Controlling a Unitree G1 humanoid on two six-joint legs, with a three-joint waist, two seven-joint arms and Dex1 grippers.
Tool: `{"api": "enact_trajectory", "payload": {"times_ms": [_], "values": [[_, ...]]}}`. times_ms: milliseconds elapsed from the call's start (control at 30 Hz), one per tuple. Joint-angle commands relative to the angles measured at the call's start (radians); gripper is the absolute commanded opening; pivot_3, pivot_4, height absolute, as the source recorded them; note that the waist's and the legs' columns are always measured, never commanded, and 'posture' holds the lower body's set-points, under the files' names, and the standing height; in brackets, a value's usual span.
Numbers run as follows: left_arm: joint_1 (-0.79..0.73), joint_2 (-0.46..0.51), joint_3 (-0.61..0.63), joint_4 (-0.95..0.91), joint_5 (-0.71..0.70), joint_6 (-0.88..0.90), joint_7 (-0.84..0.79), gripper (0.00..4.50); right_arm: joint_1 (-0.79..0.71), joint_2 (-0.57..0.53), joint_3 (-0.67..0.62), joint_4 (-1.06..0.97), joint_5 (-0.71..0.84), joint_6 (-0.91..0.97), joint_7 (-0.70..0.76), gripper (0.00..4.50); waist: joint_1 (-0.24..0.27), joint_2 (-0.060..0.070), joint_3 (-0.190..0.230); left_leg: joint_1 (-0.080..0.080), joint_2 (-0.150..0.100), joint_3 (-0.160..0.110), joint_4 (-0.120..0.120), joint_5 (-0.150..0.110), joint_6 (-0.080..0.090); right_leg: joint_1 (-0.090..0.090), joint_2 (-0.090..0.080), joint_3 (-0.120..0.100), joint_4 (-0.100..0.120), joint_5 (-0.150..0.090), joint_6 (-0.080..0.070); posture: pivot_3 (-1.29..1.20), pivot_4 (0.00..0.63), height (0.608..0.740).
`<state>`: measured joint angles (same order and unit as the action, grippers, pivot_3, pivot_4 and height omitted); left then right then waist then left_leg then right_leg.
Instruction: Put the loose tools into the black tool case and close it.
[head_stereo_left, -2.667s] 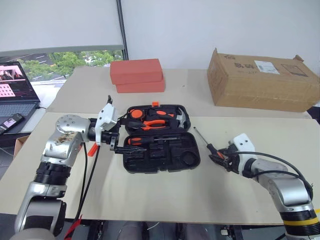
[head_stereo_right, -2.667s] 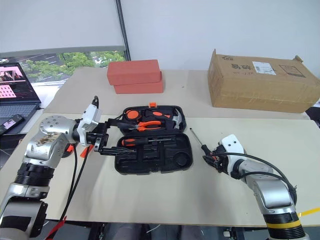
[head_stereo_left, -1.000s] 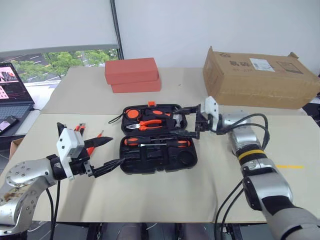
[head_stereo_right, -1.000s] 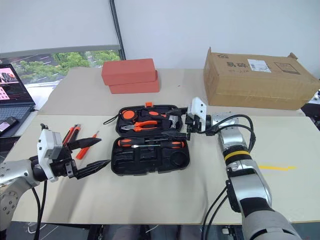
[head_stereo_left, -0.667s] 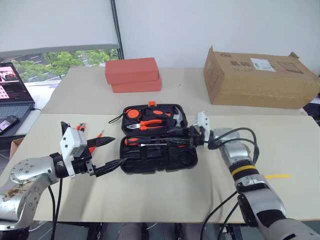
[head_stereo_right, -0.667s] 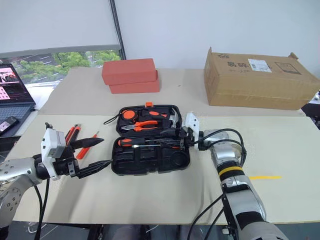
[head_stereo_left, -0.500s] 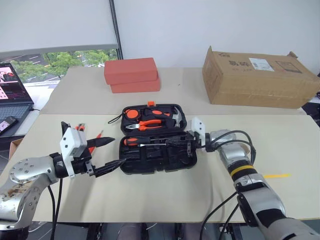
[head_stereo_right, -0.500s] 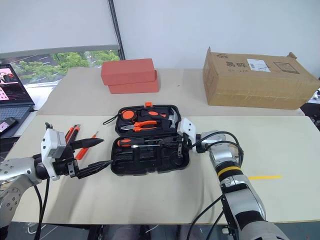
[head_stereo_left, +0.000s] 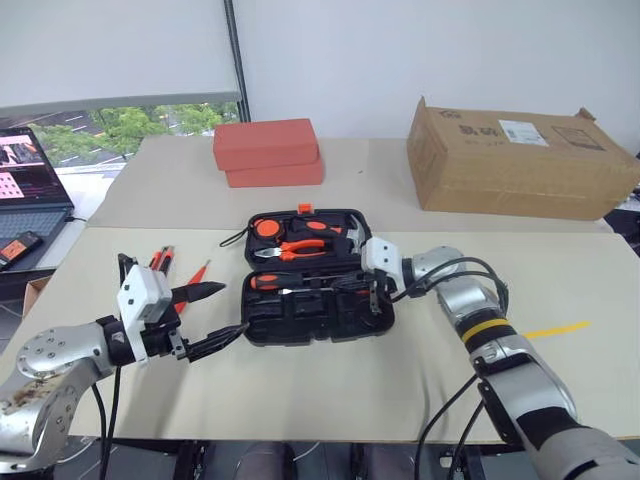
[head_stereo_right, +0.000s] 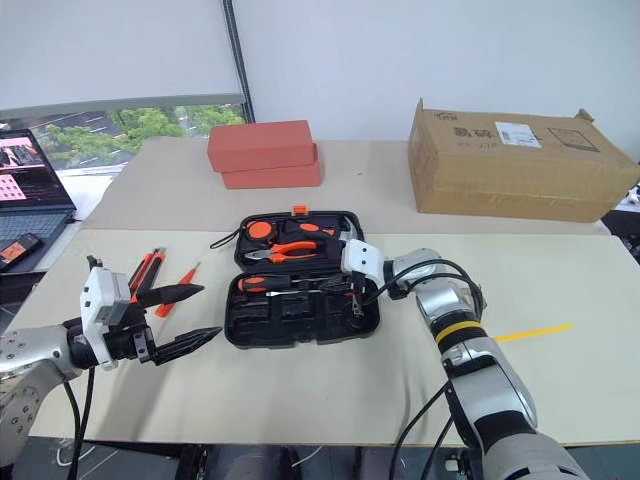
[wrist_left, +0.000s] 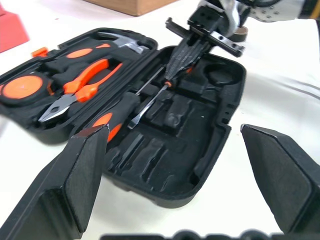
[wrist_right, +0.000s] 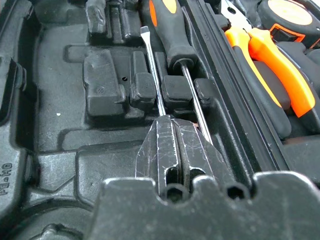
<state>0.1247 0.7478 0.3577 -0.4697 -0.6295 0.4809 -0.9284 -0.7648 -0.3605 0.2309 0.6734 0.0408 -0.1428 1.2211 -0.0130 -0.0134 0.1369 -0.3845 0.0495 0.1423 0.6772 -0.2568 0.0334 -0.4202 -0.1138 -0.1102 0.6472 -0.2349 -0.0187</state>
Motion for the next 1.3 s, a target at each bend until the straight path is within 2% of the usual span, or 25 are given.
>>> {"api": "enact_trajectory", "payload": {"times_ms": [33,167,333,400,500,600,700,900,1033,1200,1300], "values": [[0.005,-0.032,0.040,-0.004,0.052,-0.031,0.107,4.50,0.012,0.009,-0.049,-0.089,0.111,0.103,0.060,0.02,-0.001,0.000,0.000,-0.001,0.000,0.000,0.000,0.001,0.001,-0.001,0.000,0.001,0.000,0.000,0.000,0.00,0.150,0.711],[-0.032,-0.109,0.030,0.063,0.102,0.006,0.270,4.50,0.017,0.014,-0.115,-0.209,0.222,0.165,0.079,1.20,-0.005,0.001,0.001,-0.002,0.000,0.000,-0.001,0.002,0.001,-0.002,0.001,0.003,0.000,0.001,-0.001,0.00,0.150,0.711],[-0.126,-0.153,-0.056,0.177,0.256,0.010,0.432,4.50,0.044,0.009,-0.159,-0.312,0.313,0.204,0.102,2.93,-0.001,0.001,0.001,-0.003,0.000,0.000,-0.002,0.001,0.003,-0.002,0.001,0.000,-0.001,0.001,-0.001,0.00,0.150,0.711],[-0.179,-0.178,-0.078,0.217,0.276,0.043,0.484,4.50,0.063,-0.010,-0.164,-0.332,0.304,0.185,0.094,3.70,0.005,0.001,0.001,-0.004,-0.001,0.000,-0.001,0.000,0.004,-0.002,0.001,-0.005,-0.001,0.001,-0.001,0.00,0.150,0.711],[-0.208,-0.186,-0.108,0.249,0.300,0.083,0.505,4.50,0.080,-0.032,-0.159,-0.342,0.278,0.147,0.077,4.48,0.009,0.000,0.001,-0.004,-0.001,0.000,-0.001,0.000,0.004,-0.002,0.000,-0.007,-0.002,0.001,-0.001,0.00,0.150,0.711],[-0.226,-0.184,-0.118,0.278,0.310,0.130,0.525,4.50,0.092,-0.054,-0.157,-0.373,0.306,0.190,0.094,4.48,0.003,0.000,0.001,-0.005,-0.001,0.000,-0.002,0.001,0.002,-0.003,0.000,-0.007,-0.002,0.001,-0.001,0.00,0.150,0.711],[-0.228,-0.170,-0.143,0.288,0.311,0.185,0.509,3.76,0.098,-0.074,-0.166,-0.401,0.319,0.201,0.088,4.50,-0.003,0.000,0.001,-0.005,0.000,0.000,-0.002,0.001,0.001,-0.003,0.000,-0.007,-0.003,0.001,-0.001,0.00,0.150,0.711],[-0.247,-0.184,-0.122,0.313,0.321,0.246,0.554,1.41,0.108,-0.100,-0.172,-0.420,0.323,0.204,0.081,4.50,0.001,0.000,0.001,-0.004,0.000,0.000,-0.002,0.001,0.001,-0.002,-0.001,-0.007,-0.002,0.001,-0.001,0.00,0.150,0.711],[-0.252,-0.207,-0.092,0.314,0.305,0.252,0.575,0.08,0.109,-0.110,-0.177,-0.425,0.327,0.204,0.079,4.50,0.001,0.000,0.001,-0.004,0.000,0.000,-0.002,0.001,0.001,-0.002,-0.001,-0.007,-0.002,0.001,-0.001,0.00,0.150,0.711],[-0.256,-0.223,-0.064,0.247,0.265,0.127,0.506,0.08,0.110,-0.108,-0.180,-0.408,0.320,0.189,0.077,4.50,0.001,0.000,0.001,-0.004,0.000,0.000,-0.002,0.001,0.001,-0.002,-0.001,-0.007,-0.002,0.001,-0.001,0.00,0.150,0.711],[-0.272,-0.242,-0.021,0.227,0.269,0.099,0.558,0.82,0.110,-0.106,-0.180,-0.399,0.317,0.184,0.079,4.50,0.001,-0.001,0.001,-0.005,0.000,0.000,-0.002,0.001,0.000,-0.002,-0.002,-0.007,-0.003,0.001,-0.001,0.00,0.150,0.711]]}}
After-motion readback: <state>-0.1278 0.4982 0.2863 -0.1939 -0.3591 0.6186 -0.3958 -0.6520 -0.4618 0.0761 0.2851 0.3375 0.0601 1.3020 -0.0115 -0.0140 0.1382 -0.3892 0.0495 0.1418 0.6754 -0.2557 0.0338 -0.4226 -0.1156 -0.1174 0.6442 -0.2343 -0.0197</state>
